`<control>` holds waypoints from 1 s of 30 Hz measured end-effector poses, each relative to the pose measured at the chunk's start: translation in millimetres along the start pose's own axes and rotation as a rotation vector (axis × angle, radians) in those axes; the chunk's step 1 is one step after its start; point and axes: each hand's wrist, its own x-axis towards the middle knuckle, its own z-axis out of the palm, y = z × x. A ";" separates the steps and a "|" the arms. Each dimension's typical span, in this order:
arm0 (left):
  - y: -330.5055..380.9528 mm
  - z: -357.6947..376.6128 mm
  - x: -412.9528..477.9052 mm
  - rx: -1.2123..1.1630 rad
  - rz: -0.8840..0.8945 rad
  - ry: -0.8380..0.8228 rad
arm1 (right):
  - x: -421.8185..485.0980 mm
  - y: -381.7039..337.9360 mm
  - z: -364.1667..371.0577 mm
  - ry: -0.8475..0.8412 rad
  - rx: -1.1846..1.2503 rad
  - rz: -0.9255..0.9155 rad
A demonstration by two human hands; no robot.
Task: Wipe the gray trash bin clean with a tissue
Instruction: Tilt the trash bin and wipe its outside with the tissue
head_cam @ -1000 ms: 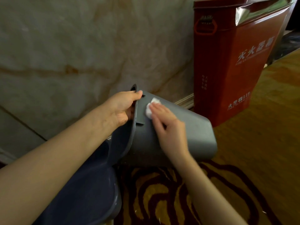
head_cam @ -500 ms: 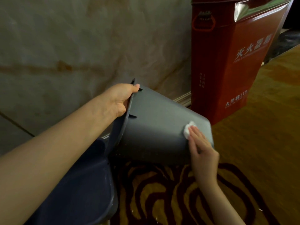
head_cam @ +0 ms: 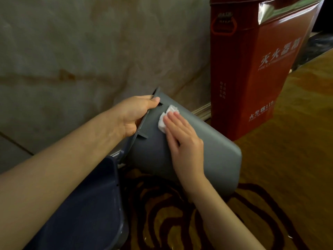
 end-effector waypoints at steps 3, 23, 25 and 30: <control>2.0 -0.2 -0.3 -0.009 -0.003 -0.015 | 18.8 5.6 -1.4 0.030 -0.010 0.038; 3.9 19.5 1.4 -0.037 0.001 0.039 | 2.5 79.9 -60.7 0.274 -0.084 0.616; 5.2 23.7 2.9 -0.034 0.000 0.046 | 3.1 45.1 -41.6 0.248 -0.028 0.417; 9.4 30.1 7.0 -0.006 0.003 0.069 | -33.5 -12.6 3.3 0.205 0.020 0.028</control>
